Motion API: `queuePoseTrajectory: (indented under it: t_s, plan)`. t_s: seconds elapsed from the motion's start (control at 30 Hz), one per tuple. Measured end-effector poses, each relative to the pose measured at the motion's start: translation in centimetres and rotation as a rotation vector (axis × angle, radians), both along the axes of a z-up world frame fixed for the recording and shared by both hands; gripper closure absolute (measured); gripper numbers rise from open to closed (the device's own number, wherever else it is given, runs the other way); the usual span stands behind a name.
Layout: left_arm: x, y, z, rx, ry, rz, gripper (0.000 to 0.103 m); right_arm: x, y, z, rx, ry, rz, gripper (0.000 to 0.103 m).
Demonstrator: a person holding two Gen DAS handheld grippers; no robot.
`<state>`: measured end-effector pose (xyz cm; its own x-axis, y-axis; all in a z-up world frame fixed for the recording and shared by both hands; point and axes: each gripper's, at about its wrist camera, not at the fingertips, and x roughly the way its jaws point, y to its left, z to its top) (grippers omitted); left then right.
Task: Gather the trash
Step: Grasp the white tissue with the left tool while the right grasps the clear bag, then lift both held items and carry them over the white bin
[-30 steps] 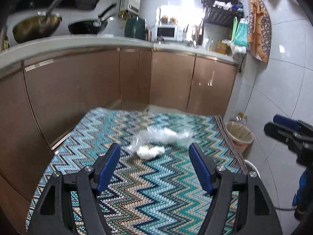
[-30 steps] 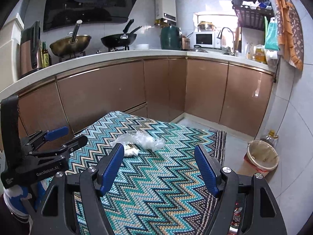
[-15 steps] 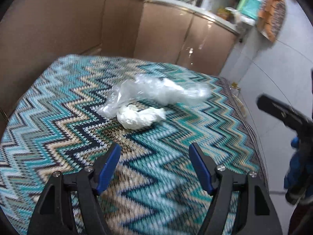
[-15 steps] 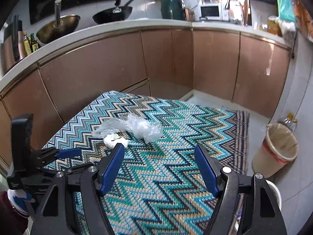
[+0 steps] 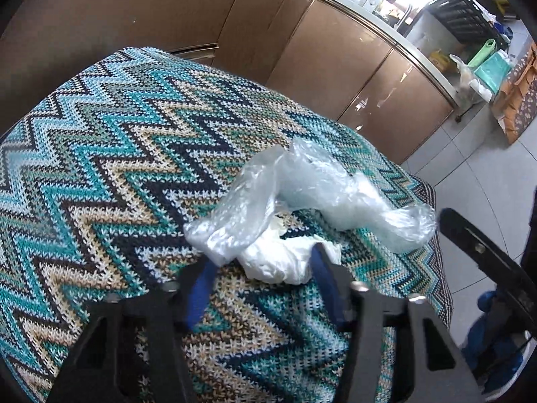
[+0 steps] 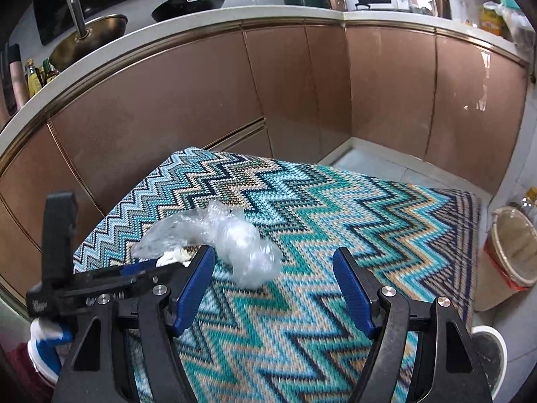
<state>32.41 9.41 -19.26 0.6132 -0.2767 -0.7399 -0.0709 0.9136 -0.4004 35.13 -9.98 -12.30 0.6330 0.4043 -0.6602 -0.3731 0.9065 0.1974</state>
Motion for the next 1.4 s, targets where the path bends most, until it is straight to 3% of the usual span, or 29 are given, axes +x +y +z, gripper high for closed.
queuePoseTrajectory:
  t_s: [0.07,0.17,0.2,0.33,0.53,0.87,1.4]
  plan:
    - [0.0,0.2,-0.1,-0.005,0.004,0.008,0.073,0.9,0.6,-0.8,0.004,0.024,0.015,0.037]
    - [0.0,0.5,-0.5,-0.015,0.006,0.014,0.079,1.7,1.3,-2.3,0.014,0.064,0.032,0.043]
    - [-0.1,0.6,-0.5,-0.015,0.004,0.015,0.080,1.8,1.5,-2.8,0.026,0.080,0.042,0.045]
    - [-1.2,0.9,-0.7,-0.038,0.001,0.021,0.084,1.5,1.8,-3.6,0.051,0.096,0.061,0.069]
    - [-3.3,1.4,-0.5,-0.026,-0.015,0.012,0.087,0.3,1.4,-2.9,0.064,0.070,0.060,0.085]
    - [-8.0,0.0,2.4,0.092,-0.097,-0.020,0.087,-4.1,1.3,0.0,0.049,0.003,0.088,0.090]
    - [-14.7,-3.9,11.5,0.304,-0.320,-0.038,0.087,-13.7,-1.9,6.0,0.050,-0.109,0.022,0.090]
